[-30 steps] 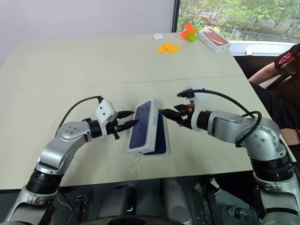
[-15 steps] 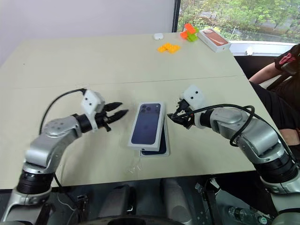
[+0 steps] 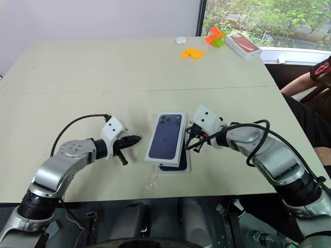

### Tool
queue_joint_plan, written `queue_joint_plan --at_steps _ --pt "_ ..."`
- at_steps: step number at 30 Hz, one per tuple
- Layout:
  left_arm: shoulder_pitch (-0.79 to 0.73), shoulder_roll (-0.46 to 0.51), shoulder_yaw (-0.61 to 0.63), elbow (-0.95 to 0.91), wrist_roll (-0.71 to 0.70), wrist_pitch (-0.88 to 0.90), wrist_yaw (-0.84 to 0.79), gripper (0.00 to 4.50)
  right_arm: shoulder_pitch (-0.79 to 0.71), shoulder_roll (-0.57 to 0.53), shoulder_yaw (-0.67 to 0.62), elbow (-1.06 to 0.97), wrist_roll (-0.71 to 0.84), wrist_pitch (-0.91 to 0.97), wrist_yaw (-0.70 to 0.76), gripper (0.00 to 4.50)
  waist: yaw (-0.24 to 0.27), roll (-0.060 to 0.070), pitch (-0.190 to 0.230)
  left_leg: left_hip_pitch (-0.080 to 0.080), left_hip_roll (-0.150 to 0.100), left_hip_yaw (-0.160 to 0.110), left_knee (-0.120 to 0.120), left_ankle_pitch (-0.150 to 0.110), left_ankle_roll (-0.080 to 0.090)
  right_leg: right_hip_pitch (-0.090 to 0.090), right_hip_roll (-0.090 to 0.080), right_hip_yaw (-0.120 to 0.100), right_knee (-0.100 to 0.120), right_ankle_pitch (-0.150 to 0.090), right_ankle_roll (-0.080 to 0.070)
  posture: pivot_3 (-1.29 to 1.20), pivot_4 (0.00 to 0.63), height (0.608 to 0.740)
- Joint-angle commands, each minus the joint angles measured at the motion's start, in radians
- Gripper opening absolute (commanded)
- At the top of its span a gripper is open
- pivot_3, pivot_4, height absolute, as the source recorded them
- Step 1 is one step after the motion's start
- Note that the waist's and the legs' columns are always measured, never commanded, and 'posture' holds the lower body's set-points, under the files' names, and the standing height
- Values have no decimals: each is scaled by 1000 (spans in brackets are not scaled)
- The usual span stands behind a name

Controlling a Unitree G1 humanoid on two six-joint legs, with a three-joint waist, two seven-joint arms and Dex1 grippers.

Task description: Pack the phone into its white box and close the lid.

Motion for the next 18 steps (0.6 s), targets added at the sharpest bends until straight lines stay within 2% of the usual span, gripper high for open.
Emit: queue_joint_plan --at_steps 1,9,18 --pt "-18 -5 -10 -51 -25 -6 -32 0 3 15 -2 -46 -27 4 16 46 -2 0 0 0 0 0 0 0 0 0 0 0 0 0 0 0 150 740" --pt "-45 -47 -12 -40 -67 13 -53 0 18 38 -6 -59 -66 3 47 46 -1 0 0 0 0 0 1 0 0 0 0 0 1 0 0 0 150 740" --pt "-64 -52 -56 -57 -101 36 -135 0 51 29 -36 -94 -81 -14 99 46 -1 0 0 1 0 0 1 0 0 1 0 0 2 0 0 0 150 740"
